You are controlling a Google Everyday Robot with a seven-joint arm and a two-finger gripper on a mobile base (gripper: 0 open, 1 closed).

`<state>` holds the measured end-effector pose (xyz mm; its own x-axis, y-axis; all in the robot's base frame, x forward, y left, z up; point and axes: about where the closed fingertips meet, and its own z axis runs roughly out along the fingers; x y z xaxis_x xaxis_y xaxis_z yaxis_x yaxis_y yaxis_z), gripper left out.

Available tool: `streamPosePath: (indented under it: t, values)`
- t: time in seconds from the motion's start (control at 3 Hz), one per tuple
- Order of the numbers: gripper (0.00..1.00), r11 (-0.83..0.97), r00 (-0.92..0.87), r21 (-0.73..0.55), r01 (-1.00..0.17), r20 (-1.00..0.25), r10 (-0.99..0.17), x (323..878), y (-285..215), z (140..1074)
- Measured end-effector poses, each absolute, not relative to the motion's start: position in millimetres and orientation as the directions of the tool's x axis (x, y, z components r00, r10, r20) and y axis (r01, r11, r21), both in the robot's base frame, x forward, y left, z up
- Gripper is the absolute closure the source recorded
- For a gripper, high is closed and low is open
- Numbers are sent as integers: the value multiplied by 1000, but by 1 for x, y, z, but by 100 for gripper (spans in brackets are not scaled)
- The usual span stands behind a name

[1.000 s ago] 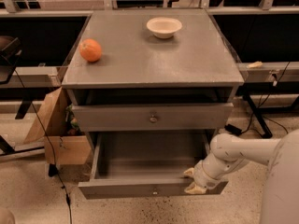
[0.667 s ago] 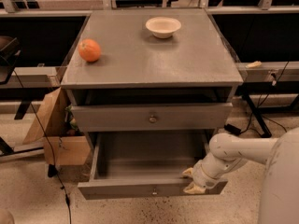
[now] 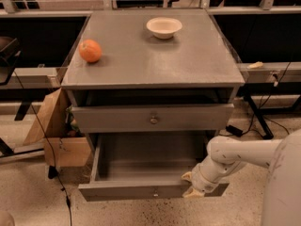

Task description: Open middle drawer

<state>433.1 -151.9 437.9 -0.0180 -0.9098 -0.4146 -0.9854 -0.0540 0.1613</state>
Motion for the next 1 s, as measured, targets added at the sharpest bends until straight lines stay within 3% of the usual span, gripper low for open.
streamPosePath:
  t: [0.33, 0.67, 1.0]
  values:
    - [11, -54, -18, 161, -985, -415, -910, 436, -152, 438]
    - [0, -45, -24, 155, -987, -416, -909, 426, -152, 433]
    - [0, -11, -43, 123, -992, -423, -905, 427, -155, 432]
